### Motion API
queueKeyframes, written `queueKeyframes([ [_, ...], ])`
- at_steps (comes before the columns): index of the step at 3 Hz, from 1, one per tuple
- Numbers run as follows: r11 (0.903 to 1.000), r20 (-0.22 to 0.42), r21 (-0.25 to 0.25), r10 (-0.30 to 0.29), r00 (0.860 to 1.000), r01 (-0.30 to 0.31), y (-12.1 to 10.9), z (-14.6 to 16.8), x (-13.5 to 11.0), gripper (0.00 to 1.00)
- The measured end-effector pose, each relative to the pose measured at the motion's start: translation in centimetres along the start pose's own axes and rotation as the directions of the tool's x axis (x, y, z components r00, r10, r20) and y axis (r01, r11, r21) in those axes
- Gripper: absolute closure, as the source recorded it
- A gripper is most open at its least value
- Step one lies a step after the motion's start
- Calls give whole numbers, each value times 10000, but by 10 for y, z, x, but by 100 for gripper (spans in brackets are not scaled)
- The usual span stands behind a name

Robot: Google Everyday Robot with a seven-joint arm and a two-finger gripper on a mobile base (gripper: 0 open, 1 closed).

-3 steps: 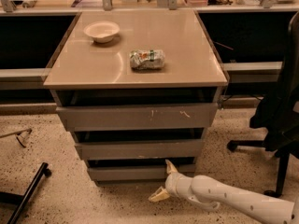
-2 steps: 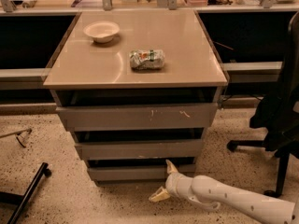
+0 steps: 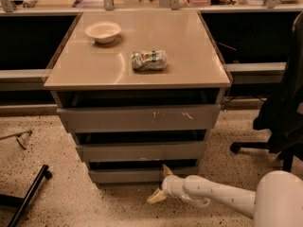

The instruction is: Open bottom drawer

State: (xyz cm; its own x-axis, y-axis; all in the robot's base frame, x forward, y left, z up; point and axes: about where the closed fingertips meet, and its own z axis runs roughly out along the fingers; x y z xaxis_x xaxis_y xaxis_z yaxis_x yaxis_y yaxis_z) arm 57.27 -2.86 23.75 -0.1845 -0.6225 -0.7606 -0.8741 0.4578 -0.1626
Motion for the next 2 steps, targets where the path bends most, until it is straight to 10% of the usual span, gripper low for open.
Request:
queueKeyframes([
  [2,9996,-118,-263,97,9999,-100,-11,24,5,0],
])
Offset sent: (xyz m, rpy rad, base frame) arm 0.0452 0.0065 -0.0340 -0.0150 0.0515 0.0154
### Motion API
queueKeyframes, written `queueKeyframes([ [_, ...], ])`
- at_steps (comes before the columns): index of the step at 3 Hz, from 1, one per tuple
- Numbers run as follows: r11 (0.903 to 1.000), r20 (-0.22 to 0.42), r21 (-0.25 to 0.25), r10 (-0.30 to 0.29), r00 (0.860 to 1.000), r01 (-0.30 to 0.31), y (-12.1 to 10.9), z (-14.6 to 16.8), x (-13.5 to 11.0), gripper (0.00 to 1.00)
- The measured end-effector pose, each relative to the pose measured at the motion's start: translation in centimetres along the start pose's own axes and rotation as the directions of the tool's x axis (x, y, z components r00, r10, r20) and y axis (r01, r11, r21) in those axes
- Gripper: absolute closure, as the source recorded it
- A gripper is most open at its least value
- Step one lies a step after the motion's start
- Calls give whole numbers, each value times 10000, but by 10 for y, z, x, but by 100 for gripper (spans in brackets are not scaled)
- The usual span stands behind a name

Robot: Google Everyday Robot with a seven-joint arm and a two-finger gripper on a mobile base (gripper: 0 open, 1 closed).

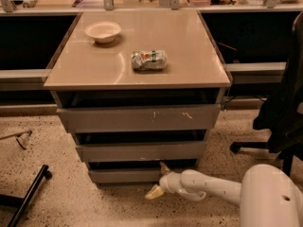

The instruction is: Open bottom drawer

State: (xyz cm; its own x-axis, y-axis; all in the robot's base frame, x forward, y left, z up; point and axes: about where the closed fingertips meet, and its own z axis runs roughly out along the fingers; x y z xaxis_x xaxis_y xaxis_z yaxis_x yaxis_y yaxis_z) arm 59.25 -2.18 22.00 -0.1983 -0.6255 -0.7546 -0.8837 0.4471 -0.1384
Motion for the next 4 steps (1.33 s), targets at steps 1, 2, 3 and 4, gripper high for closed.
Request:
queueKeyframes([
  [1,9995,-74,-261,167,9998,-169,-10,23,8,0],
  [2,9969,-269,-648,438,9987,-455,-14,45,19,0],
  [3,9918,-511,-1088,622,9968,-675,-9,53,21,0],
  [4,9917,-510,-1090,623,9968,-676,-9,53,21,0],
])
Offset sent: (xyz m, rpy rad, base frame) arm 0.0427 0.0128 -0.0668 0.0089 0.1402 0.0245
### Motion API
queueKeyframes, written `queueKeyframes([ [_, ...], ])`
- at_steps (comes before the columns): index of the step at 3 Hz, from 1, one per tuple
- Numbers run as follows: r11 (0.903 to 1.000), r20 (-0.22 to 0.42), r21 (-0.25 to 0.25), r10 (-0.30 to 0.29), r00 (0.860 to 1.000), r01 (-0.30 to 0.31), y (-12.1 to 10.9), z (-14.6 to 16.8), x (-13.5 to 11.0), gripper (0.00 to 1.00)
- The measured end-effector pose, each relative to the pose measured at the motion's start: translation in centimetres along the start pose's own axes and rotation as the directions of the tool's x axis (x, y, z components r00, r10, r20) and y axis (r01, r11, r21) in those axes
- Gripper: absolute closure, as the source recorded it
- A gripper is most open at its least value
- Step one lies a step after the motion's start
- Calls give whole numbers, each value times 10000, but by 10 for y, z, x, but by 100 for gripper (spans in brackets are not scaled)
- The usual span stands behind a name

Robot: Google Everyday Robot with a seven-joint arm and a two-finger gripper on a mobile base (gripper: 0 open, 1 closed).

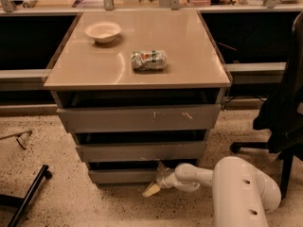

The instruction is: Open bottom drawer

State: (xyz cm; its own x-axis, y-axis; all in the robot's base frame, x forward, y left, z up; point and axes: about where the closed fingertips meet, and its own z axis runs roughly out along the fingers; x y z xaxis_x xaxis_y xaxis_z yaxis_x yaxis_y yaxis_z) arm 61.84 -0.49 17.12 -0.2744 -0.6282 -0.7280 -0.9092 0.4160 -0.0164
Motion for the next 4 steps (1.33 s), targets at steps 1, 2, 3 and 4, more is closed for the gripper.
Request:
queueKeyframes([
  [1,9999,14,-130,54,10000,-54,4,0,-2,0],
  [2,9991,108,-294,294,9995,-290,12,-1,-1,0],
  [3,9991,109,-296,295,9995,-292,12,-4,-4,0],
  [4,9964,263,-614,598,9979,-581,32,-9,-6,0],
])
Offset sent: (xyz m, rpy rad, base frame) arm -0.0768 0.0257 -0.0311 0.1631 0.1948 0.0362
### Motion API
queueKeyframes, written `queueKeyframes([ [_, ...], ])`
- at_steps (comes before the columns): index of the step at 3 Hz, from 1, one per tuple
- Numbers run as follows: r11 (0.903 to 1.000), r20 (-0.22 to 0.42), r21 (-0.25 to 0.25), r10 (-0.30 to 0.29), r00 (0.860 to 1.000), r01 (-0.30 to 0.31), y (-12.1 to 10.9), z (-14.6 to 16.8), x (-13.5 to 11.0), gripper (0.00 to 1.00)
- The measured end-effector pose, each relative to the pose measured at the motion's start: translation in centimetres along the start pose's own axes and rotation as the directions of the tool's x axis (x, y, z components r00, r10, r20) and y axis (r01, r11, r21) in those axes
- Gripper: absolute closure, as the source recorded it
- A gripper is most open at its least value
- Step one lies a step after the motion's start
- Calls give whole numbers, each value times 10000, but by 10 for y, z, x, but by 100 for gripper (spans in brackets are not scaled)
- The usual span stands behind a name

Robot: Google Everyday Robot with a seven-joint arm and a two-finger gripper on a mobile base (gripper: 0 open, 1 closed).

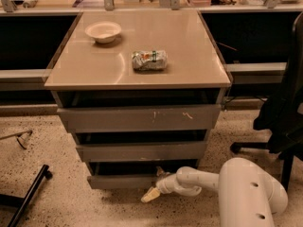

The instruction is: Open bottom drawer

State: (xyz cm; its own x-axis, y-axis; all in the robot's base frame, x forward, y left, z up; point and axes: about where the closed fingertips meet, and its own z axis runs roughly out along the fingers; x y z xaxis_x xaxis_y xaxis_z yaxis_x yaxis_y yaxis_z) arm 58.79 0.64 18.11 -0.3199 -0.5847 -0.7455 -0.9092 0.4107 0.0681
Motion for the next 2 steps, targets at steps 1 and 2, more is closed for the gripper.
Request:
queueKeyframes([
  [1,10000,-1,-1,0,10000,0,0,0,0,0],
  [2,9997,-342,-203,149,9993,-156,12,0,6,0],
])
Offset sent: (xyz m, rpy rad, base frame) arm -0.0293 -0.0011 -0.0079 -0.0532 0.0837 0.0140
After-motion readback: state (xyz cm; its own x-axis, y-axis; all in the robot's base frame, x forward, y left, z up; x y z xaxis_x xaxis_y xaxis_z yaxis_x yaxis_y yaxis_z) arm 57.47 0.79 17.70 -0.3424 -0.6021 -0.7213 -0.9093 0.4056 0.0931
